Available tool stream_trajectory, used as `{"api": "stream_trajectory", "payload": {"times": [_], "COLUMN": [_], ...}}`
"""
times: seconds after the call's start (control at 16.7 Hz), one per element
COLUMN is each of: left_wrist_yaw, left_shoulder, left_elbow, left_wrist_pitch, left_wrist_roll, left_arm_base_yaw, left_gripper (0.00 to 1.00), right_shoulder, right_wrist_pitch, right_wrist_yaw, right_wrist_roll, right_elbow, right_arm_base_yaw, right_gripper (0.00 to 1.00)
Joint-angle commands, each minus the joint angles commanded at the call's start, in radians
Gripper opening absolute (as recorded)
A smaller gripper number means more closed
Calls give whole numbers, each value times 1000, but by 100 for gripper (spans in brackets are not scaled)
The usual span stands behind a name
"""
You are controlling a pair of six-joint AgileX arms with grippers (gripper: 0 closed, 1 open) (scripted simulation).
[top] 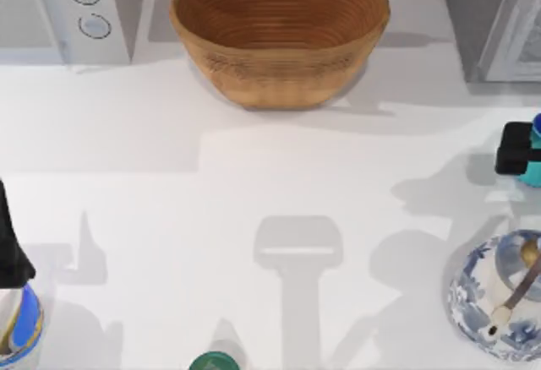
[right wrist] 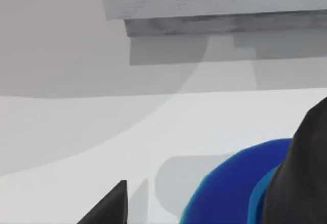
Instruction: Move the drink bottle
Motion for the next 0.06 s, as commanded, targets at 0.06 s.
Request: {"api": "stream_trajectory", "payload": {"times": [0.06], "left_wrist_yaw": [0], "left_shoulder": [0], "left_elbow": [0], "left_wrist_pitch": [0], "left_wrist_roll": [0], "left_arm_base_yaw": [0], "left_gripper": [100], "right_shoulder": [0], "right_wrist_pitch": [0], "right_wrist_yaw": [0], "right_wrist_roll": [0], "right_elbow": [0], "right_arm_base_yaw": [0], "right_gripper": [100]}}
